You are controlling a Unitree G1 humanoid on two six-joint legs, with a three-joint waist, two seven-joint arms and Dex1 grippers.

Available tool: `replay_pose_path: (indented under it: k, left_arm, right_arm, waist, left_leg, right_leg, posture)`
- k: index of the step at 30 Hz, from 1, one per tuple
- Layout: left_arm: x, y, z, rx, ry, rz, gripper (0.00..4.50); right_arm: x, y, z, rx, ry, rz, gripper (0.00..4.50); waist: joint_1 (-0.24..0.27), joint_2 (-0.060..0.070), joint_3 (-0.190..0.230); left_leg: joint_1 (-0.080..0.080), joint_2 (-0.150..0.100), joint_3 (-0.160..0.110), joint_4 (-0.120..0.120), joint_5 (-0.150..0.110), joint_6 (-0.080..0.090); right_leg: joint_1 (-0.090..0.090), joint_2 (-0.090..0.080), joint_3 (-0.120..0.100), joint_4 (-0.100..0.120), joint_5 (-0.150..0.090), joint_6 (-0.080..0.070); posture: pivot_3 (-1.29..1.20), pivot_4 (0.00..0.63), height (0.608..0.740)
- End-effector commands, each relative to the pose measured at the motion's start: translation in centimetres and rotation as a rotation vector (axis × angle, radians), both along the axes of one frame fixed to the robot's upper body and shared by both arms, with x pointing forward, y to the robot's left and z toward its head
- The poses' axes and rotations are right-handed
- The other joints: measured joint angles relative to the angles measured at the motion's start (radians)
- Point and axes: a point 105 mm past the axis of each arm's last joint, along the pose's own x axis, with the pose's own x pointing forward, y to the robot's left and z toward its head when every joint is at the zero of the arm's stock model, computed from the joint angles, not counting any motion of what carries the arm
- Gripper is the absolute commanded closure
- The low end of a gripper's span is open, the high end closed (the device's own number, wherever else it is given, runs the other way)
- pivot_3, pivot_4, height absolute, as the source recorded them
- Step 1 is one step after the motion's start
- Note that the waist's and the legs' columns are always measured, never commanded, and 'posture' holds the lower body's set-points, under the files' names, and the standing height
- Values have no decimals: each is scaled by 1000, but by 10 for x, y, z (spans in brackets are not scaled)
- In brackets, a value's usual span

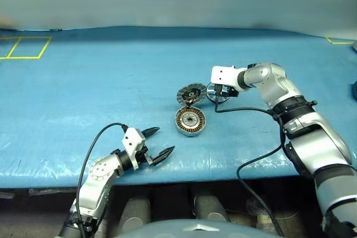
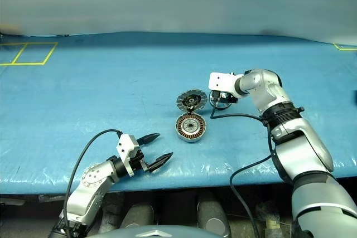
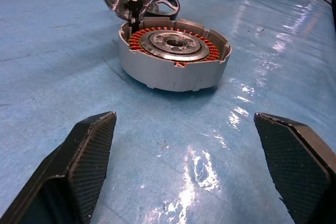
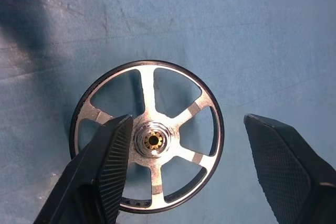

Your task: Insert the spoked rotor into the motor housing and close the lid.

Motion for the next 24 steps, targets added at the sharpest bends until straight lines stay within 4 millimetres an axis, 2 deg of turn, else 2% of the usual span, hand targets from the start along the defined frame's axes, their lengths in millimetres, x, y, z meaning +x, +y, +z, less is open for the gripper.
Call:
replay_pose_path:
  k: [1, 8, 12, 15, 18, 24]
  left_arm:
    - [0, -1, 11, -13, -38, -15, 0]
    - [-2, -2, 10, -5, -34, -19, 0]
    - [-3, -3, 10, -4, -31, -24, 0]
    - [-3, -3, 9, 10, -34, -34, 0]
    - [-3, -2, 9, 11, -32, -29, 0]
    - [-4, -4, 9, 5, -29, -35, 0]
  right_arm:
    - [0, -3, -3, -51, 7, 13, 934]
    - [-7, 9, 0, -1, 25, 80, 934]
    - [-4, 16, 24, 128, -13, 65, 934]
    - [-3, 11, 30, 123, -32, 55, 934]
    - [1, -3, 27, 84, -46, 1, 934]
    - [4, -6, 7, 77, -26, -54, 934]
  waist:
    - [0, 0, 0]
    - [1, 0, 0]
    - [-2, 1, 1]
    - [-1, 1, 1]
    - [-1, 1, 1]
    - [-4, 1, 1]
  left_leg:
    - [1, 0, 0, 0, 0, 0]
    - [1, 0, 0, 1, 0, 0]
    - [1, 0, 0, 0, 0, 0]
    - [1, 0, 0, 0, 0, 0]
    - [1, 0, 0, 0, 0, 0]
    - [1, 0, 0, 0, 0, 0]
  right_leg:
    - [1, 0, 0, 0, 0, 0]
    - [1, 0, 0, 0, 0, 0]
    - [0, 0, 0, 0, 0, 0]
    - [0, 0, 0, 1, 0, 0]
    - [0, 0, 0, 1, 0, 0]
    - [0, 0, 0, 1, 0, 0]
  posture:
    - [0, 150, 740]
    - [0, 150, 740]
    - [0, 150, 740]
    - [0, 150, 740]
    - [0, 150, 740]
    - [0, 150, 740]
